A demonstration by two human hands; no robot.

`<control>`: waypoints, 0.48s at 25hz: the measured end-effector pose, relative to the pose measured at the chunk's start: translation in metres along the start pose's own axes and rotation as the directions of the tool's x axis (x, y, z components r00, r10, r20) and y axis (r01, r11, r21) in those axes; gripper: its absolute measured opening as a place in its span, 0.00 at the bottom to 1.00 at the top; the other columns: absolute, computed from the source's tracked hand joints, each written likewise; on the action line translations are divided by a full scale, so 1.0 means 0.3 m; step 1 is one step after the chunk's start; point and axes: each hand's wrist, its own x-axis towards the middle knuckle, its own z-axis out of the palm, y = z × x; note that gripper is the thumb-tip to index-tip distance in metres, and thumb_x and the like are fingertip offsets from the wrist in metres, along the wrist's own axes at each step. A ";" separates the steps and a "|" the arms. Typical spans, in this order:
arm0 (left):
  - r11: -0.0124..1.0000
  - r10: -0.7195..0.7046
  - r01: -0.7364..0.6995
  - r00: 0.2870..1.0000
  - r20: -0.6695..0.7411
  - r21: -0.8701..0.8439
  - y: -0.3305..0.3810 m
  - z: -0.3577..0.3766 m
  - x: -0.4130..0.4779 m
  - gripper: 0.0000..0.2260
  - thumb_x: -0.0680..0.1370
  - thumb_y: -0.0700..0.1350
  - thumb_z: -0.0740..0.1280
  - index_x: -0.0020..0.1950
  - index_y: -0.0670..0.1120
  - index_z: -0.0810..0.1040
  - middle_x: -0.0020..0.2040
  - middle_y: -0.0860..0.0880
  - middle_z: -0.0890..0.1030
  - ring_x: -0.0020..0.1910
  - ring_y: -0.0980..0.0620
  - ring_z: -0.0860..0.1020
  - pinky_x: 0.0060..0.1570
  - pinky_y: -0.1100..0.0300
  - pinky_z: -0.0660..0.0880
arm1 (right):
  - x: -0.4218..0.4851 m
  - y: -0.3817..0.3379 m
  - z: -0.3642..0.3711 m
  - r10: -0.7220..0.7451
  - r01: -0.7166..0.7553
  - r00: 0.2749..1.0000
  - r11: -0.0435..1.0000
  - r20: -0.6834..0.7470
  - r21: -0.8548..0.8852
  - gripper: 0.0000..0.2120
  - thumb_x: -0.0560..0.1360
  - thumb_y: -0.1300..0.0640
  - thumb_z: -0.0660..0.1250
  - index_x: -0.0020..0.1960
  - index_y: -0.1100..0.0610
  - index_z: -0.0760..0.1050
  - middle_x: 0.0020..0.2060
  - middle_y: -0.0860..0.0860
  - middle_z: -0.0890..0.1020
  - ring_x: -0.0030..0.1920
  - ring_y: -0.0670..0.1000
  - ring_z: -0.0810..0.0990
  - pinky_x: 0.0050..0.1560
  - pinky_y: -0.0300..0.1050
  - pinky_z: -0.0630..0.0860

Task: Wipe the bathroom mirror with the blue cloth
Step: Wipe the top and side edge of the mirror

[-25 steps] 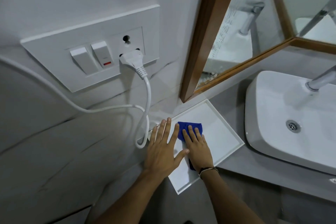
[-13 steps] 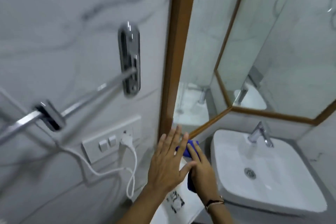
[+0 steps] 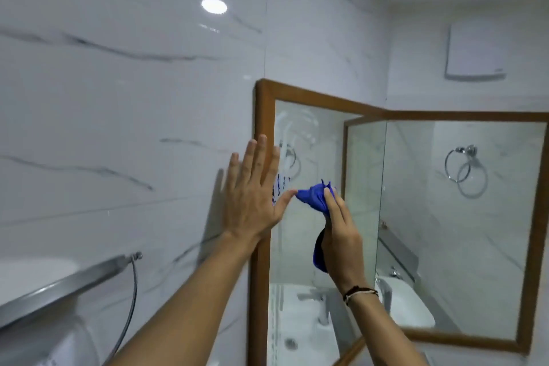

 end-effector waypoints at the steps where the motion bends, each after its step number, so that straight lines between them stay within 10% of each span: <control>1: 0.999 -0.015 0.016 1.000 -0.022 0.028 -0.035 -0.011 0.061 0.42 0.88 0.72 0.46 0.94 0.44 0.54 0.93 0.39 0.50 0.93 0.39 0.50 0.90 0.38 0.46 | 0.073 -0.007 -0.003 -0.019 0.020 0.999 0.999 -0.044 0.029 0.37 0.74 0.86 0.66 0.81 0.68 0.72 0.77 0.64 0.79 0.75 0.66 0.82 0.68 0.66 0.85; 6: 0.972 0.043 -0.013 0.991 -0.124 0.235 -0.196 -0.022 0.264 0.37 0.92 0.64 0.46 0.94 0.42 0.46 0.93 0.39 0.43 0.93 0.39 0.43 0.90 0.35 0.51 | 0.415 -0.004 0.050 0.175 -0.095 0.952 0.949 -0.251 0.301 0.28 0.84 0.75 0.65 0.82 0.63 0.71 0.77 0.60 0.80 0.73 0.57 0.82 0.73 0.35 0.75; 12: 0.948 0.095 -0.036 0.981 -0.172 0.316 -0.184 0.020 0.272 0.33 0.92 0.58 0.40 0.93 0.40 0.43 0.93 0.38 0.41 0.93 0.38 0.45 0.89 0.35 0.57 | 0.639 -0.033 0.257 0.482 -0.362 0.873 0.742 -0.075 0.564 0.24 0.92 0.56 0.57 0.88 0.58 0.62 0.86 0.55 0.69 0.87 0.58 0.67 0.86 0.56 0.65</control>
